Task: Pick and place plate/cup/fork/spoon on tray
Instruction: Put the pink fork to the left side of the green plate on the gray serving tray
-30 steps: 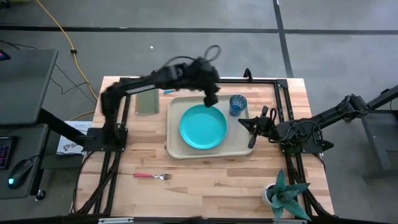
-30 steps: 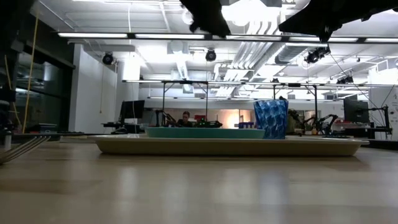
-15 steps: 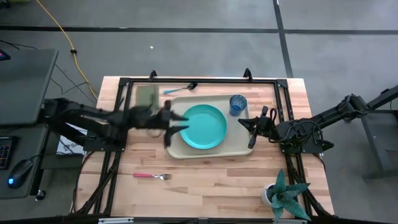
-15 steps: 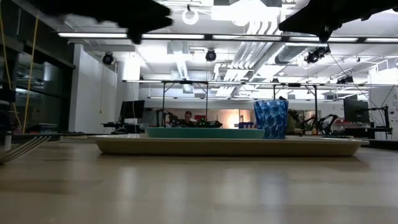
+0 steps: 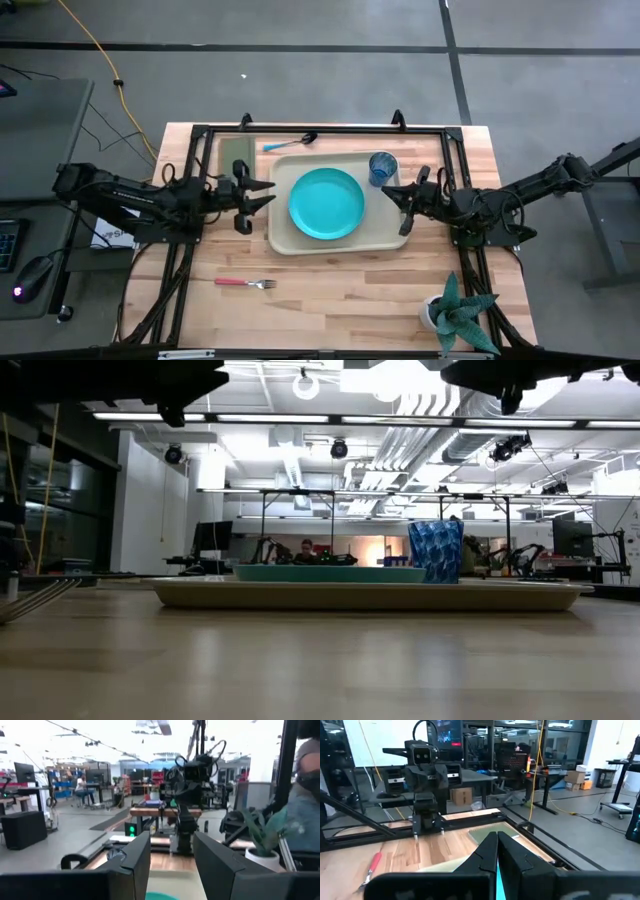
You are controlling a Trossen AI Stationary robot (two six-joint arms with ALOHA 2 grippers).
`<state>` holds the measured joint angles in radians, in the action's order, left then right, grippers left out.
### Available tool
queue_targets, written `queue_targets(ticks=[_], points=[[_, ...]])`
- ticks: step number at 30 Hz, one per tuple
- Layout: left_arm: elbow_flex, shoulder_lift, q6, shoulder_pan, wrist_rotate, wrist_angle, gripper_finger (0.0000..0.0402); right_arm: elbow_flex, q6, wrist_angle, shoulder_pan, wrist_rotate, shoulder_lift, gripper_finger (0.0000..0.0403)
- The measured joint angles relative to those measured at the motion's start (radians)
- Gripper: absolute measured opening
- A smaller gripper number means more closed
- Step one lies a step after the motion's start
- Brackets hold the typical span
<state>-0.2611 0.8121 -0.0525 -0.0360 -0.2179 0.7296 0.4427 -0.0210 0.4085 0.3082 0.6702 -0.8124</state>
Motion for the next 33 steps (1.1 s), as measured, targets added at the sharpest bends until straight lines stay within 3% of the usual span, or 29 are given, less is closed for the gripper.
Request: queue_targets(ticks=[10, 14, 23, 27, 33], points=[[0.0, -0.006, -0.003, 0.0, 0.002, -0.041, 0.0129, 0.0, 0.047, 0.025, -0.045, 0.008, -0.081, 0.001], [0.0, -0.005, -0.003, 0.0, 0.04, -0.068, 0.0129, 0.0, 0.073, 0.026, -0.065, -0.014, -0.114, 0.0059], [0.0, -0.001, -0.003, 0.052, 0.099, -0.078, 0.0158, 0.0, 0.068, 0.046, -0.068, -0.046, -0.138, 0.0224], [-0.013, 0.0, -0.003, 0.097, 0.108, -0.084, 0.0196, 0.0, 0.067, 0.045, -0.068, -0.054, -0.138, 0.025], [-0.052, 0.025, 0.004, 0.172, 0.105, -0.083, 0.0241, 0.0, 0.066, 0.045, -0.068, -0.054, -0.138, 0.0252]])
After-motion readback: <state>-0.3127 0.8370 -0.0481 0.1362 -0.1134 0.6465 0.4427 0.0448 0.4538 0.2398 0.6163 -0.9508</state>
